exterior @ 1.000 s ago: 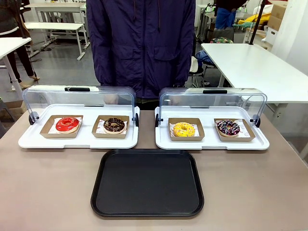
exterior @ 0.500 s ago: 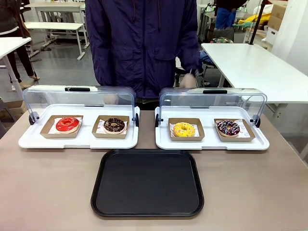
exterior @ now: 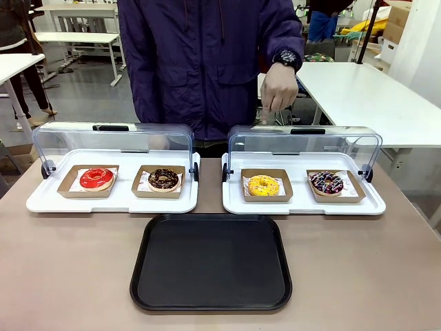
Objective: Move the third donut from the left to the tray.
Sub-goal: Pick up the Paper togo box containing the Donut indicated by the person and place it on the Handle tray.
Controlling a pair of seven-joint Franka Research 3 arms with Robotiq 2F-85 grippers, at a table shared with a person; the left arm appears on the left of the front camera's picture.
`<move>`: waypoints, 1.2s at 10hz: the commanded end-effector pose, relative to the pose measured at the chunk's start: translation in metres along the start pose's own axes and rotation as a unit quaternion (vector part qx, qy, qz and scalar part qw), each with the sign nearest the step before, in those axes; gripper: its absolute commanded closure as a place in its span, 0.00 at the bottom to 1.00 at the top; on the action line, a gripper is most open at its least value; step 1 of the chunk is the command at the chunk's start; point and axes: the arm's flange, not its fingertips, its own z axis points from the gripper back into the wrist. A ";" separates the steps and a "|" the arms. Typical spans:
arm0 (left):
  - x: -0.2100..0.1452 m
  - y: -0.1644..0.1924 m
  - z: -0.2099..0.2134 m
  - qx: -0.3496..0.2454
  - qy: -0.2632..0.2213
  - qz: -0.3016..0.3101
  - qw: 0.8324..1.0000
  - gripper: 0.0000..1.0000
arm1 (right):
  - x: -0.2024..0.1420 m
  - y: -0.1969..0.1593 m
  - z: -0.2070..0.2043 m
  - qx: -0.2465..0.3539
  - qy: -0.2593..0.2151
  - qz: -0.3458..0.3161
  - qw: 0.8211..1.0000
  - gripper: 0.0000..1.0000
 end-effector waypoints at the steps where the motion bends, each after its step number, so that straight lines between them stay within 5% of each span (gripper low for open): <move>1: 0.001 0.001 0.002 -0.002 0.001 -0.004 1.000 0.00 | 0.001 -0.002 -0.001 0.000 -0.013 0.010 1.000 0.00; 12: 0.001 0.001 0.002 -0.002 0.001 -0.004 1.000 0.00 | 0.001 -0.002 -0.001 0.000 -0.013 0.010 1.000 0.00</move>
